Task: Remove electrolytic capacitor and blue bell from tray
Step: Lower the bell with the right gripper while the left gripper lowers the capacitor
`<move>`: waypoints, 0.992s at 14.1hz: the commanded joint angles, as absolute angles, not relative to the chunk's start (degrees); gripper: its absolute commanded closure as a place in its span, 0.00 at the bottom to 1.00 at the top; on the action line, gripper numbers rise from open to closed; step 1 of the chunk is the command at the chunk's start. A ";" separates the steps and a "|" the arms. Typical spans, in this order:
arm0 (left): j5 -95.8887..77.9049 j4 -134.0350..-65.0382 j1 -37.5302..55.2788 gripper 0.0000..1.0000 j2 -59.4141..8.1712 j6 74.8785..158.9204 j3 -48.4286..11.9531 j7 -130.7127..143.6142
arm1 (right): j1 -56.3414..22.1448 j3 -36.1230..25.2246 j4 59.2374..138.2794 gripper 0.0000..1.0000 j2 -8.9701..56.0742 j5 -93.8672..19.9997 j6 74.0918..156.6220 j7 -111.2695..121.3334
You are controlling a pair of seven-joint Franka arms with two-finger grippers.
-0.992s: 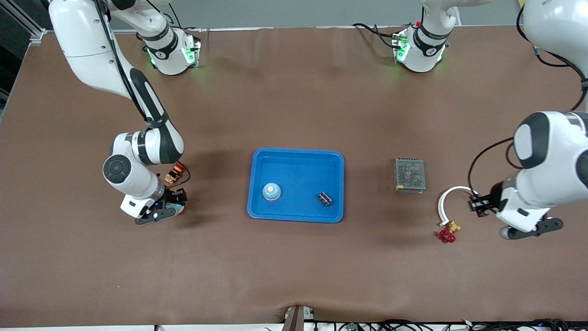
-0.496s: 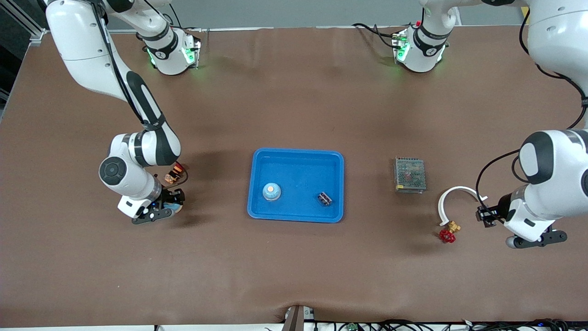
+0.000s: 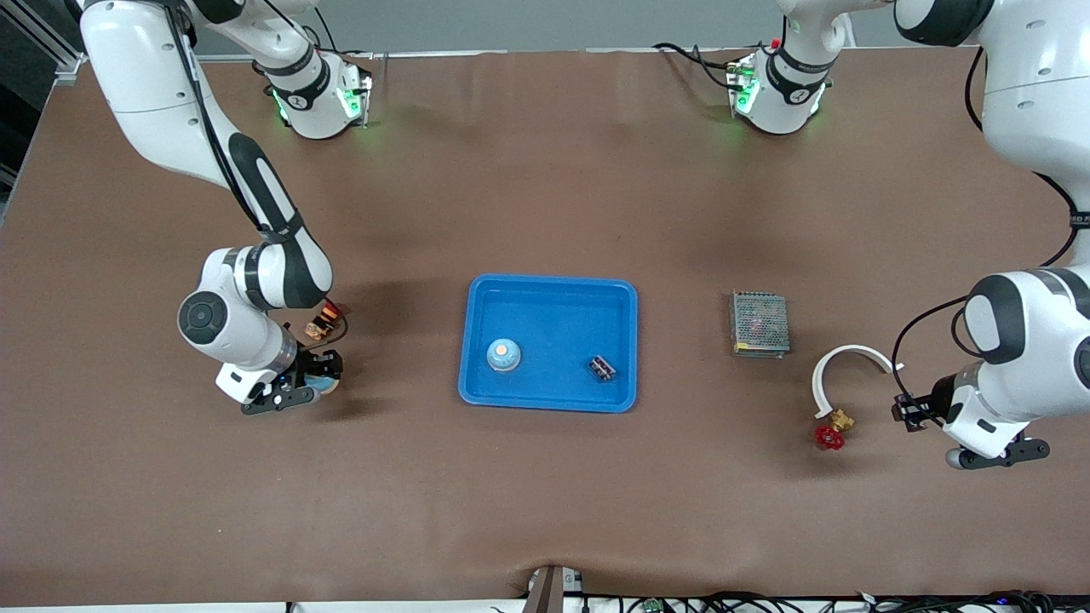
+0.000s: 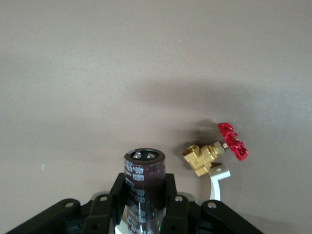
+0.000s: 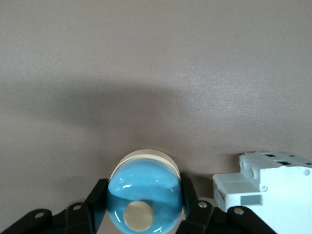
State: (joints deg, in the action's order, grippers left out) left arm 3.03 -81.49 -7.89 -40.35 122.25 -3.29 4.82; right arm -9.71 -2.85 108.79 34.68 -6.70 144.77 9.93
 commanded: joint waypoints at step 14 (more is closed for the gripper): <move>3.78 -83.32 -8.88 0.91 -46.14 128.14 -3.43 4.48 | -8.17 -1.05 106.19 0.00 32.96 -11.25 137.22 11.51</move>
State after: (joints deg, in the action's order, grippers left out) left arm 3.03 -82.11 -8.10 -46.81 126.82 -3.29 4.82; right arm -9.46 -2.11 107.84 34.52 -9.95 140.82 9.99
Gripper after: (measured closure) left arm 0.652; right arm 0.057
